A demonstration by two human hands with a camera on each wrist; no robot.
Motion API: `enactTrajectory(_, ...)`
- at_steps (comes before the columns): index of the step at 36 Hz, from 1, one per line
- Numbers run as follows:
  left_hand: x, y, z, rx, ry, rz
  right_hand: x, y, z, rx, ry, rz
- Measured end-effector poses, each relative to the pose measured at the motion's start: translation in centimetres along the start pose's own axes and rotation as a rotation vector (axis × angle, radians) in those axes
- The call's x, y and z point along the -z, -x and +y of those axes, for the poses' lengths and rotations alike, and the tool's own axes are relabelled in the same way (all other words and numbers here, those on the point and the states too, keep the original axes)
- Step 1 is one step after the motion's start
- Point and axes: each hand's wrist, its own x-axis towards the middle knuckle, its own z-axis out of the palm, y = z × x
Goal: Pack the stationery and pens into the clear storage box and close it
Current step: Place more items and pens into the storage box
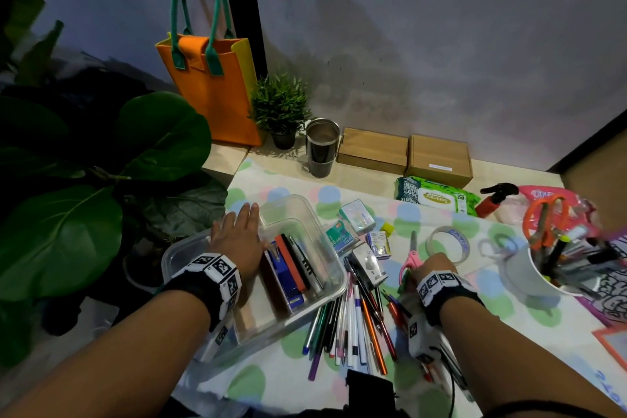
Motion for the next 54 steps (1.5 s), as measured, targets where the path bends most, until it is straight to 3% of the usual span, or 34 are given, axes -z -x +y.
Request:
enactTrajectory(2, 0.0, 0.0, 0.0, -0.001, -0.005, -0.005, 0.5, -0.3, -0.3, -0.063, -0.168, 0.076)
enactTrajectory(11, 0.3, 0.1, 0.0, -0.009, 0.004, -0.024, 1.5, 1.2, -1.4, 0.112, 0.037, 0.057)
enactTrajectory(24, -0.1, -0.3, -0.2, -0.016, 0.034, -0.025, 3.4, 4.4, -1.5, 0.244, -0.158, 0.120)
enactTrajectory(29, -0.2, -0.4, -0.3, -0.010, 0.039, -0.026, 3.7, 6.3, -3.9, 0.371, -0.309, 0.137)
enactTrajectory(34, -0.1, -0.3, -0.2, -0.007, 0.032, -0.031, 3.1, 9.4, -7.7, 0.508, -0.323, 0.048)
enactTrajectory(45, -0.2, -0.4, -0.3, -0.011, 0.033, -0.028, -2.0, 11.3, -12.8, 0.724, 0.437, -0.017)
enactTrajectory(54, 0.1, 0.0, -0.2, -0.013, 0.052, -0.026, -3.2, 11.3, -14.7, 0.818, 0.599, -0.036)
